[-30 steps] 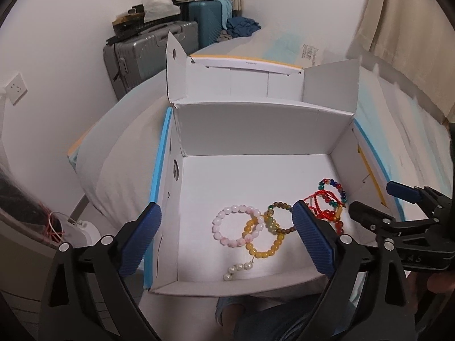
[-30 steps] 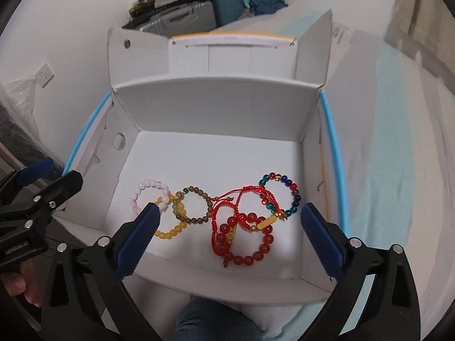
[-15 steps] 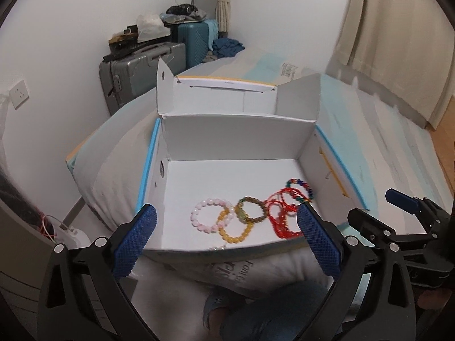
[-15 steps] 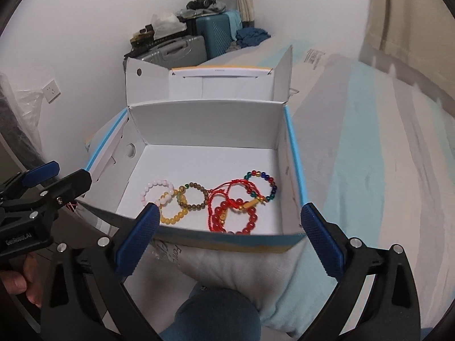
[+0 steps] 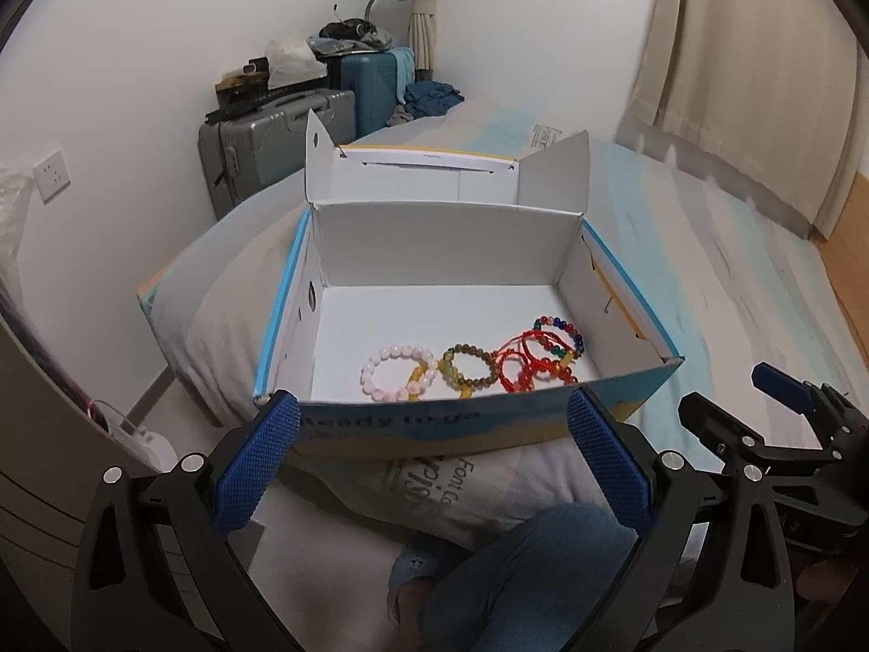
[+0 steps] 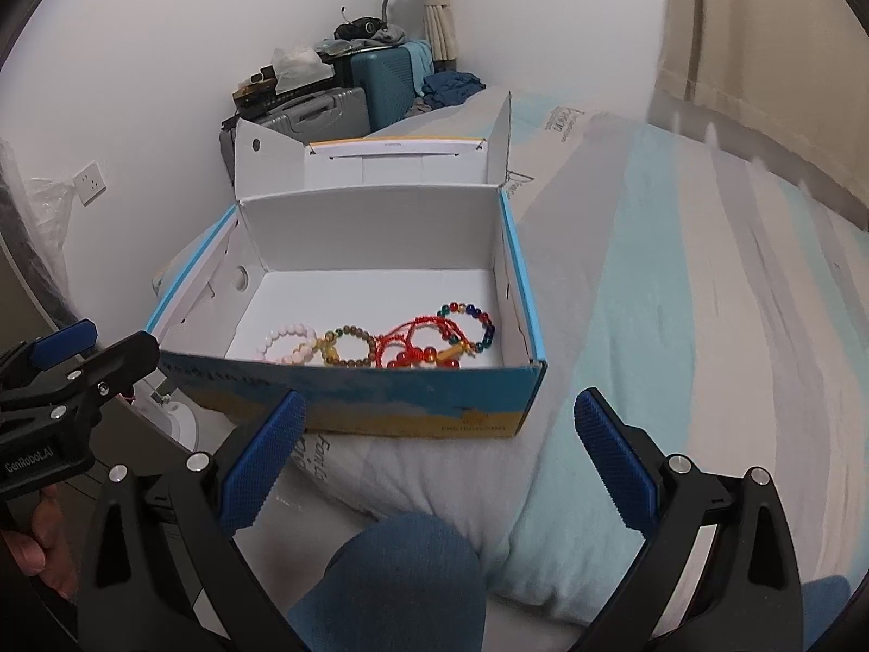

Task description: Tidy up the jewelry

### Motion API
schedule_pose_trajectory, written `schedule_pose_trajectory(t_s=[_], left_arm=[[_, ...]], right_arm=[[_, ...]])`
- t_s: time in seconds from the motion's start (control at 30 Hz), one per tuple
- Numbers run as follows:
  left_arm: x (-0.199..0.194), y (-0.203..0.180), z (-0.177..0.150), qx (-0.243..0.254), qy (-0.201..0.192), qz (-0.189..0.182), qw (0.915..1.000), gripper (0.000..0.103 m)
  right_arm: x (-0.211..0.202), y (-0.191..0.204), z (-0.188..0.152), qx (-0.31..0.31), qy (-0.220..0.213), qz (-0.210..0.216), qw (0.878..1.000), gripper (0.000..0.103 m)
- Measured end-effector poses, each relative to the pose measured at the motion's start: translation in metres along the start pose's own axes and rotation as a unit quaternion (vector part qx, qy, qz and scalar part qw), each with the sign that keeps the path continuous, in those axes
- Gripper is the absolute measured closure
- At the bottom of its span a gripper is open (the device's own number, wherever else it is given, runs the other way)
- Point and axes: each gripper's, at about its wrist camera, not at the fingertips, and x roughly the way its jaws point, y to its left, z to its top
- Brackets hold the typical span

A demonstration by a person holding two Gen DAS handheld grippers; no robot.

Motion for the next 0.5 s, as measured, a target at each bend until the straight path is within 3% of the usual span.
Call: schedule_pose_trajectory(t_s=[0.5], left_arm=[[0.003, -0.0032, -0.0073, 0.016, -0.003, 0.014, 0.9998, 0.006]], right_arm=[[-0.0026, 0.0057, -0.003, -0.005, 0.01, 0.004, 1.0, 0.008]])
